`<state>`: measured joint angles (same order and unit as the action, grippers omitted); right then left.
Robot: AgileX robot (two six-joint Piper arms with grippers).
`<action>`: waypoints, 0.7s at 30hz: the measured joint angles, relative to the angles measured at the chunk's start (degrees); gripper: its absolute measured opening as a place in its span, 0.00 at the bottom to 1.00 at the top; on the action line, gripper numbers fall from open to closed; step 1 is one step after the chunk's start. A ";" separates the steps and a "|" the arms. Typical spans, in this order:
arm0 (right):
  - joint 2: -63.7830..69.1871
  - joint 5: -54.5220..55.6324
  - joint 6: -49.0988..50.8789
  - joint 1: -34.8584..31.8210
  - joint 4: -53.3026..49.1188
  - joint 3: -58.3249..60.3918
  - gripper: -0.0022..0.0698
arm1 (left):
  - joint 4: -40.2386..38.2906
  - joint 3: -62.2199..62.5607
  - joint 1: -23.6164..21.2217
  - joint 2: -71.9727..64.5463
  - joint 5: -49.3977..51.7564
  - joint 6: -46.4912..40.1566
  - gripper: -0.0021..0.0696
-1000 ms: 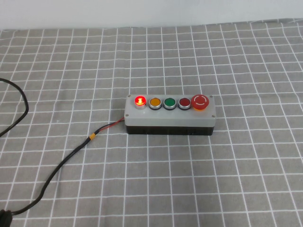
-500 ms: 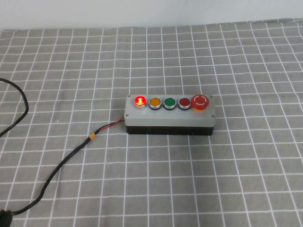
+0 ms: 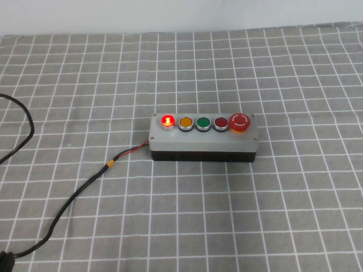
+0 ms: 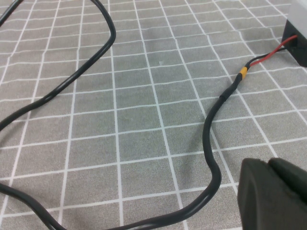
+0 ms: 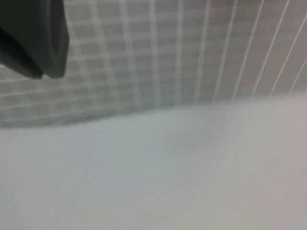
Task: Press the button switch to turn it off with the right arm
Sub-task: Press the button to turn off
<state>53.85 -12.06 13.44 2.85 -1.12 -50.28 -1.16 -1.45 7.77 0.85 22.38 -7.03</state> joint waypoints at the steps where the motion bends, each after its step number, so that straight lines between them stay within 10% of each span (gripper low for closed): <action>1: 1.52 -1.56 -2.40 2.88 0.06 -0.96 0.01 | 0.00 0.00 0.00 0.00 0.00 0.00 0.02; 10: 25.34 -13.45 -11.90 27.55 -1.23 -17.04 0.01 | 0.00 0.00 0.00 0.00 0.00 0.00 0.02; 21: 57.44 -22.45 -12.96 32.17 8.34 -47.30 0.01 | 0.00 0.00 0.00 0.00 0.00 0.00 0.02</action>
<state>111.29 -34.51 0.49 35.02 7.22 -97.58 -1.16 -1.45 7.77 0.85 22.38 -7.03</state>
